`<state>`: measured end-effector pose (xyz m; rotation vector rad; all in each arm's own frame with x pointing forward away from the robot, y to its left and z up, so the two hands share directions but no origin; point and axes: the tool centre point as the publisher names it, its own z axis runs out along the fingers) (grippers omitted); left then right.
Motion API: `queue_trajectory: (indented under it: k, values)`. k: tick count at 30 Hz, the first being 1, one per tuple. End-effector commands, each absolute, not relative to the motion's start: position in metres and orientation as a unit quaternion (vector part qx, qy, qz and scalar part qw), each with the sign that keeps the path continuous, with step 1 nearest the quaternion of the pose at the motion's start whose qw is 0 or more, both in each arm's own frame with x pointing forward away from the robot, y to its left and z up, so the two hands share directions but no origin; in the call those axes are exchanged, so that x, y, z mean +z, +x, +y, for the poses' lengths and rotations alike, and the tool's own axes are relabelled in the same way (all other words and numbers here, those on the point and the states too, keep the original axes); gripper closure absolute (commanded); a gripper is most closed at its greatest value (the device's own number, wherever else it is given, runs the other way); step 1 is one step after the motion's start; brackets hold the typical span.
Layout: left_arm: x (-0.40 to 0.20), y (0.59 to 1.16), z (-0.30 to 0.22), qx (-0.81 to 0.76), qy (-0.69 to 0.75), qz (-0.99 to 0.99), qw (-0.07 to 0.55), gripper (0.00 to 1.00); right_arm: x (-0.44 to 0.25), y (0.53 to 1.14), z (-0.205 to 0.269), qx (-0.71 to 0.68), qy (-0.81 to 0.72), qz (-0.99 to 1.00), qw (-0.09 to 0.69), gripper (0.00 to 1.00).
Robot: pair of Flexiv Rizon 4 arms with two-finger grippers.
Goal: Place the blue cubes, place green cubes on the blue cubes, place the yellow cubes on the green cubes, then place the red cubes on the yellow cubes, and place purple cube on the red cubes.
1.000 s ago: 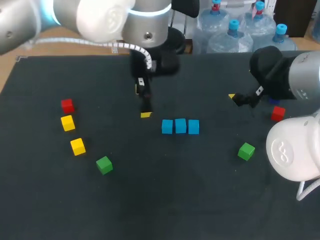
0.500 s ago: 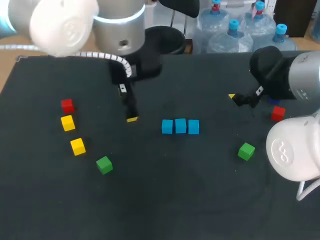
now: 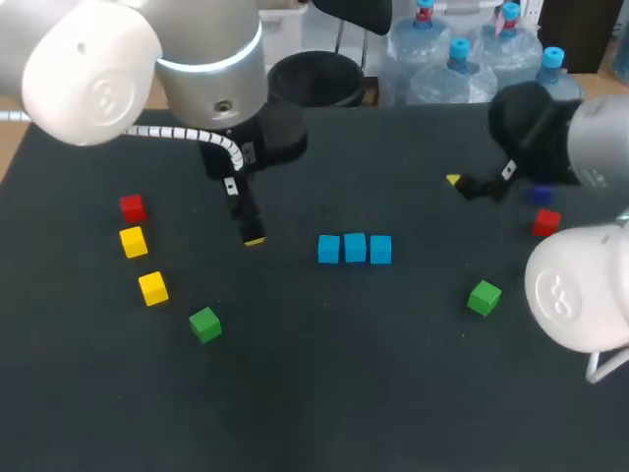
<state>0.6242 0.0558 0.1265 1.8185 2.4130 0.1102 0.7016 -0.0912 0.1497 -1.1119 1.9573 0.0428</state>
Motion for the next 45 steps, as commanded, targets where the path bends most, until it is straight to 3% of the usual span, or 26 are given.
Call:
queue_trajectory:
  k: [1,7,20,32,38,45]
  values:
    - [0.126,0.624,0.056,0.037,0.6,0.797,0.06,0.0,0.186,0.699,-0.105,0.039,-0.499,0.766,0.403,0.0]
    - [0.126,0.624,0.056,0.037,0.6,0.797,0.06,0.0,0.196,0.704,-0.095,0.058,-0.615,0.72,0.315,0.0]
    - [0.126,0.624,0.056,0.037,0.6,0.797,0.06,0.0,0.147,0.688,-0.01,0.107,-0.793,0.59,0.106,0.0]
    - [0.126,0.624,0.056,0.037,0.6,0.797,0.06,0.0,0.091,0.702,0.001,0.153,-0.753,0.637,0.053,0.0]
    - [0.126,0.624,0.056,0.037,0.6,0.797,0.06,0.0,0.084,0.702,0.024,0.164,-0.723,0.669,0.05,0.0]
    - [0.126,0.624,0.056,0.037,0.6,0.797,0.06,0.0,0.085,0.684,0.019,0.143,-0.721,0.677,0.028,0.0]
